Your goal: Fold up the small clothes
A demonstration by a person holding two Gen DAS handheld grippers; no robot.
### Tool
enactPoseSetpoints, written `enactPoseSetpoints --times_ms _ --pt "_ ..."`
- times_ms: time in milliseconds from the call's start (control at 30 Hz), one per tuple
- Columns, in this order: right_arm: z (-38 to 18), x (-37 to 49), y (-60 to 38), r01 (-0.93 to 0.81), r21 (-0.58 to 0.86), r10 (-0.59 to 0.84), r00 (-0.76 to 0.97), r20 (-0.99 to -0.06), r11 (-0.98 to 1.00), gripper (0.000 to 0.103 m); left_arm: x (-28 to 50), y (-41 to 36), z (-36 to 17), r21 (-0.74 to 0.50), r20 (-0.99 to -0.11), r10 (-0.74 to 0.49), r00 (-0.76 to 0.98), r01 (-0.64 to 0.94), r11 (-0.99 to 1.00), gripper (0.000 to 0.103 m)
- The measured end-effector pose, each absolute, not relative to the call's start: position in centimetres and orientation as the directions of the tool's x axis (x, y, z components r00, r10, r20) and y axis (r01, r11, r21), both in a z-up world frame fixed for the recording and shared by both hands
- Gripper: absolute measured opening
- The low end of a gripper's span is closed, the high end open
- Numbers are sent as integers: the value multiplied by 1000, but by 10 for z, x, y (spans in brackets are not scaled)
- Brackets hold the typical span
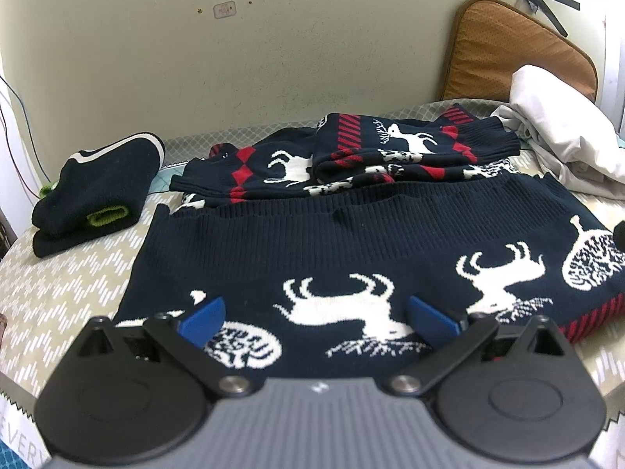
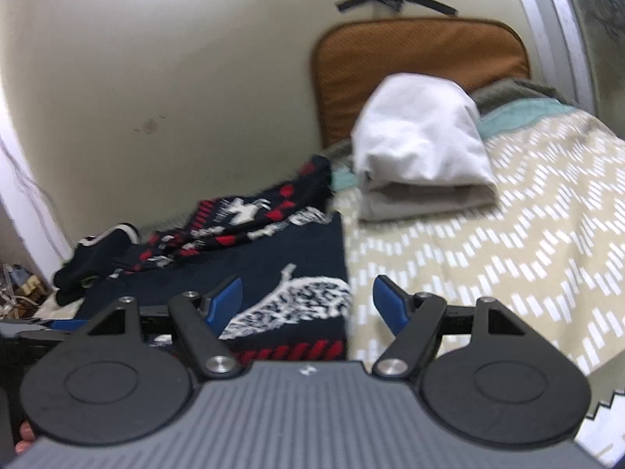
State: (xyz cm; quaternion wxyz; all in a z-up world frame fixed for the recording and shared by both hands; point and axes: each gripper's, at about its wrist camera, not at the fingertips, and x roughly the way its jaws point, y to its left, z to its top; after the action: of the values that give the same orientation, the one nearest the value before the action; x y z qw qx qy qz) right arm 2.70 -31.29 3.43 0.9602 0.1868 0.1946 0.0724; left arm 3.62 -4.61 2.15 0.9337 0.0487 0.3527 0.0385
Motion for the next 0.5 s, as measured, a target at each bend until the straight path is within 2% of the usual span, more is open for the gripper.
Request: enactPoseSetpoints --times_ms 167,333,433,500 --pt "35 29 -311 -80 383 222 912 -344 920 76 35 -45 21 113 -651 102 752 -37 993 103" --pt "31 43 -300 -23 303 167 874 -457 953 76 34 -45 21 112 -649 101 754 -36 993 103" --pt "31 44 -289 -18 228 128 867 -481 973 76 34 -45 21 112 -648 100 755 -35 993 103" --pt "31 43 -290 -19 230 130 867 -481 973 76 33 -45 20 112 -646 99 757 -34 993 103"
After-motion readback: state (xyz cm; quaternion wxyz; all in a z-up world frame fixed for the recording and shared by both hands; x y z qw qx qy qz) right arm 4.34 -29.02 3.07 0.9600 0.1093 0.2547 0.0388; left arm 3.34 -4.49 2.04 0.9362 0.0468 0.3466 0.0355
